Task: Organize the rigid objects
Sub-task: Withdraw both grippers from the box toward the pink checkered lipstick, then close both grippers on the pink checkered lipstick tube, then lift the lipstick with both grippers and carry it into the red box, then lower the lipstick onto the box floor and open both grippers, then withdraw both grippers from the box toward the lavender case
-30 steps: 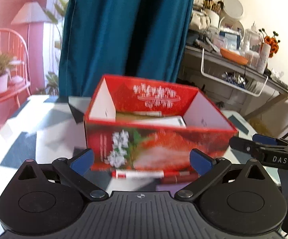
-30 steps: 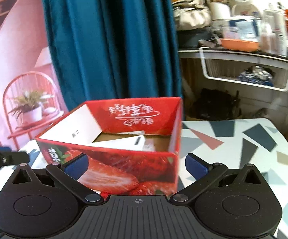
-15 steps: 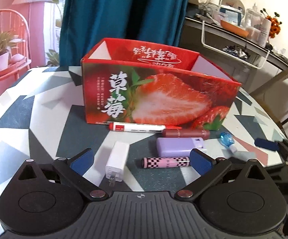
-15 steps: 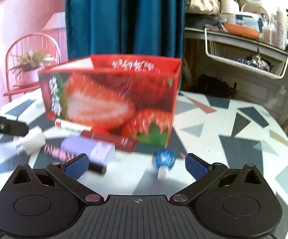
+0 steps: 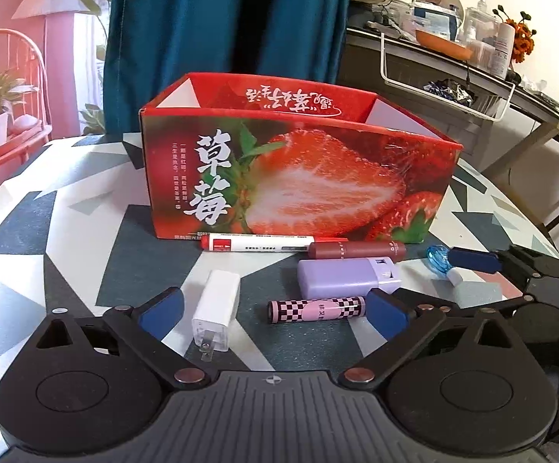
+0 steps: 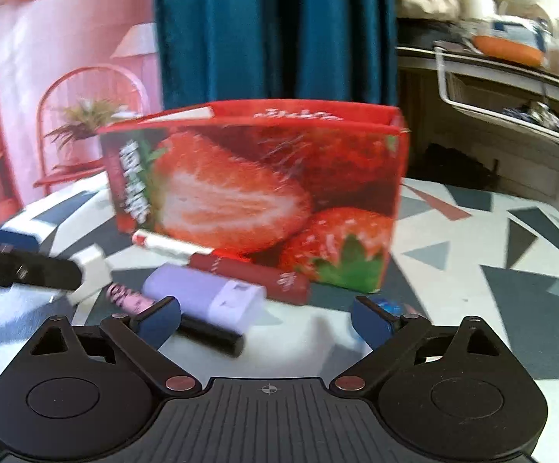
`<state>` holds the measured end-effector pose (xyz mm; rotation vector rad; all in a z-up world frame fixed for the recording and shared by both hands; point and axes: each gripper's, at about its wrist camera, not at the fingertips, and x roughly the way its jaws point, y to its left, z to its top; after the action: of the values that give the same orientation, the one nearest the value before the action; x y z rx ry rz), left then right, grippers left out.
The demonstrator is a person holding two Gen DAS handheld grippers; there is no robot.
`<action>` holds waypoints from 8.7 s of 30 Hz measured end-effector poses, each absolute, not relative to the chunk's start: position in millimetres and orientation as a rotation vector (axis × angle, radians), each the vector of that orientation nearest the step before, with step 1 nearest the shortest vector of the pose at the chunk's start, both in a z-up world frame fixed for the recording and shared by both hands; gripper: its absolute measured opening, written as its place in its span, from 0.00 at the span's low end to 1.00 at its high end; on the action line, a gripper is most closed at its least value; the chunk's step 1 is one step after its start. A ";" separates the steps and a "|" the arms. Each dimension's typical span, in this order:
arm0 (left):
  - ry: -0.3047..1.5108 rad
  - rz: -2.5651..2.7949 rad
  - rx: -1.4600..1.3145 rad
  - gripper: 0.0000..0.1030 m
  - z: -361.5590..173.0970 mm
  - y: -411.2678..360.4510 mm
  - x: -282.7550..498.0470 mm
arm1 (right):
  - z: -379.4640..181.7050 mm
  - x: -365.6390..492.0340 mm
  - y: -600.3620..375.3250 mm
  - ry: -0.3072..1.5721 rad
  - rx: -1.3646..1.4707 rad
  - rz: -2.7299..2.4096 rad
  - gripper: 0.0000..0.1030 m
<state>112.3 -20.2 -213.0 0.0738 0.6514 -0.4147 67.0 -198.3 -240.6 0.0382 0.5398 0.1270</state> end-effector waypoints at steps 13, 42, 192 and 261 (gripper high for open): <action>0.696 -0.446 0.126 0.66 -225.5 -38.9 114.0 | -242.9 66.8 -206.7 0.535 0.093 0.190 0.83; 0.720 -0.460 0.050 0.62 -226.0 -30.1 119.1 | -246.0 69.5 -205.8 0.574 0.085 0.219 0.71; 0.924 -0.564 -0.182 0.59 -179.0 -59.6 367.7 | -172.1 333.9 -255.1 0.932 0.364 0.138 0.47; 0.730 -0.498 -0.009 0.89 -199.5 -30.4 142.1 | -224.1 97.1 -207.3 0.723 0.051 0.177 0.78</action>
<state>142.1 -30.4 -199.5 -0.0089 0.7295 -0.4980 97.1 -207.3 -224.1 0.0506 0.7233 0.1765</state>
